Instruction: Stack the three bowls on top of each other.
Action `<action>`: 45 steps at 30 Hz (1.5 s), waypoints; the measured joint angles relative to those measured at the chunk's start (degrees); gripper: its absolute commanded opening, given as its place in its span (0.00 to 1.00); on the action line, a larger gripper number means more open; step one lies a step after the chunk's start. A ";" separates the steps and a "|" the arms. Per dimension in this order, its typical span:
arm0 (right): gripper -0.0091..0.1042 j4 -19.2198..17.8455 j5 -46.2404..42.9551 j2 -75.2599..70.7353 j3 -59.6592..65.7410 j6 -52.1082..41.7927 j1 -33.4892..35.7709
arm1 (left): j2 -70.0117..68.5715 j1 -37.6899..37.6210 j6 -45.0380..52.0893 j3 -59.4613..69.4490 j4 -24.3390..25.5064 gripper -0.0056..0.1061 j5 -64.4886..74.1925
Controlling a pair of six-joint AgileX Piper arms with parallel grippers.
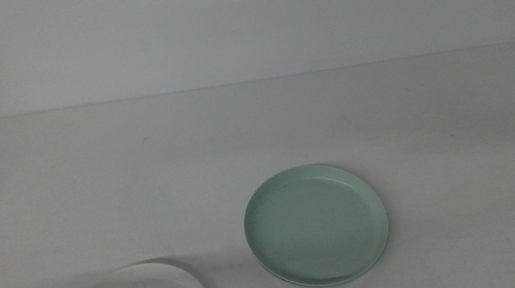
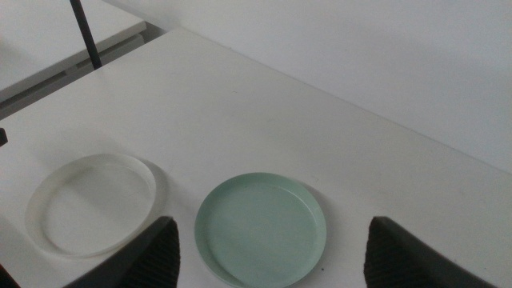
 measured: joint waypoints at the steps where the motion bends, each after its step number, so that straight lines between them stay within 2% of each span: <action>1: 0.61 0.00 0.00 0.00 0.00 0.00 0.00 | 0.00 0.38 -0.09 0.00 0.00 0.86 -0.05; 4: 0.61 0.00 0.00 0.00 0.00 0.00 0.00 | 3.16 2.21 -1.56 -2.23 -0.75 0.86 0.82; 8: 0.61 0.00 0.00 0.00 0.00 0.00 0.00 | 14.68 4.65 -2.80 -13.85 -1.78 0.86 6.14; 14: 0.61 0.00 0.00 0.00 0.00 0.00 0.00 | 31.35 5.09 -2.85 -36.38 -2.06 0.86 28.30; 20: 0.61 0.00 0.00 0.00 0.00 0.00 0.00 | 42.77 5.09 -2.85 -49.82 -2.06 0.86 46.12; 33: 0.61 0.00 0.00 0.00 0.00 0.00 0.00 | 50.80 5.09 -2.59 -52.48 -3.51 0.86 47.47; 36: 0.61 0.00 0.00 0.00 0.00 0.00 0.00 | 56.19 5.09 0.61 -52.48 -3.97 0.86 48.15; 40: 0.61 0.00 0.00 0.00 0.00 0.00 0.00 | 64.80 5.09 7.39 -52.48 -6.71 0.86 48.38; 45: 0.61 0.00 0.00 0.00 0.00 0.00 0.00 | 74.43 5.09 10.91 -52.48 -10.15 0.86 45.46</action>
